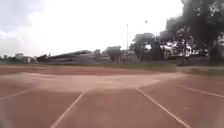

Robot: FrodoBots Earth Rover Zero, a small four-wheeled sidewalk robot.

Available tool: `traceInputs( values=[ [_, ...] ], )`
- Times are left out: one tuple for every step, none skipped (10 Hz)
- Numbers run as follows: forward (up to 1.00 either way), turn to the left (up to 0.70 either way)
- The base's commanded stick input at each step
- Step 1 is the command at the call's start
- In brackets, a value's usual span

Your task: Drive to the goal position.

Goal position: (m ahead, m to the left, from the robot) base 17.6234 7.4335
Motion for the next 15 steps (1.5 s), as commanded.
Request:
traceInputs(
  values=[
    [0.45,0.0],
    [0.45,0.0],
    [0.45,0.0],
    [0.45,0.0],
    [0.45,0.0],
    [0.45,0.0],
    [0.45,0.0],
    [0.45,0.0],
    [0.45,0.0],
    [0.45,0.0],
    [0.45,0.0],
    [0.45,0.0],
    [0.45,0.0],
    [0.45,0.0],
    [0.45,0.0]
  ],
)
